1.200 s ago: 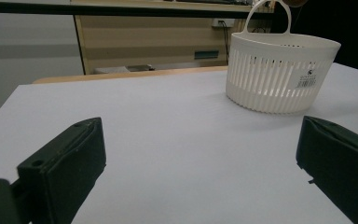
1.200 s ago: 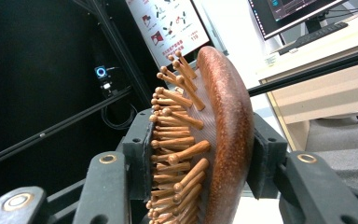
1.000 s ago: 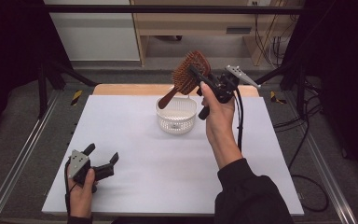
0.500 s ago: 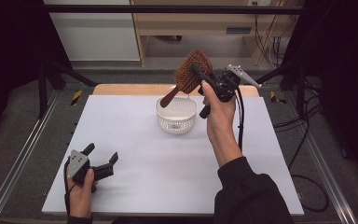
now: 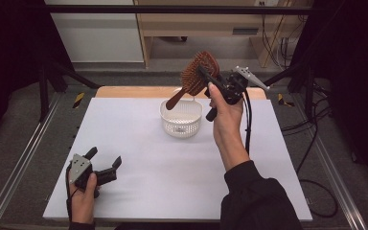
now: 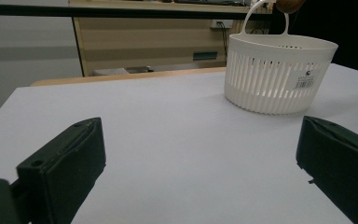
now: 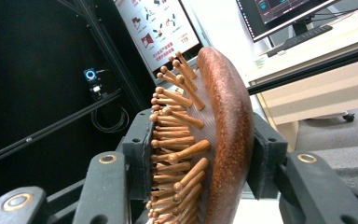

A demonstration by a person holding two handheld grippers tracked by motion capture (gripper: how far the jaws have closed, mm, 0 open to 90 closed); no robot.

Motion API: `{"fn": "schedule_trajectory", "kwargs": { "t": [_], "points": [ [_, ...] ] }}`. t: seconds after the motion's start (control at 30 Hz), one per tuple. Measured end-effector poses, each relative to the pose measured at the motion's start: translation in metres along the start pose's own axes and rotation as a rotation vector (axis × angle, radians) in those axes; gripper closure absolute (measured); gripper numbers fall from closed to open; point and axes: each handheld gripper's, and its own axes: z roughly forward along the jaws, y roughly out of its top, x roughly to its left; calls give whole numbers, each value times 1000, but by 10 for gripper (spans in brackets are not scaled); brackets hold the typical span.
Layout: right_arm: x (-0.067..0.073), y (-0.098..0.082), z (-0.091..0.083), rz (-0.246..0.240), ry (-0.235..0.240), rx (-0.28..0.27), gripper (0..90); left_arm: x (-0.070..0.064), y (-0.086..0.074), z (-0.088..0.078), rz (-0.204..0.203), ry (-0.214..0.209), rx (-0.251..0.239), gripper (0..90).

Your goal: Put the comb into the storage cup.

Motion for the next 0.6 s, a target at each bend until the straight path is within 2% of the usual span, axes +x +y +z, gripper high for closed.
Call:
{"fn": "schedule_trajectory", "kwargs": {
  "t": [0.6],
  "points": [
    [-4,0,1,-4,-10,-7,518,1,0,0,-4,0,-2,13]
  ]
}}
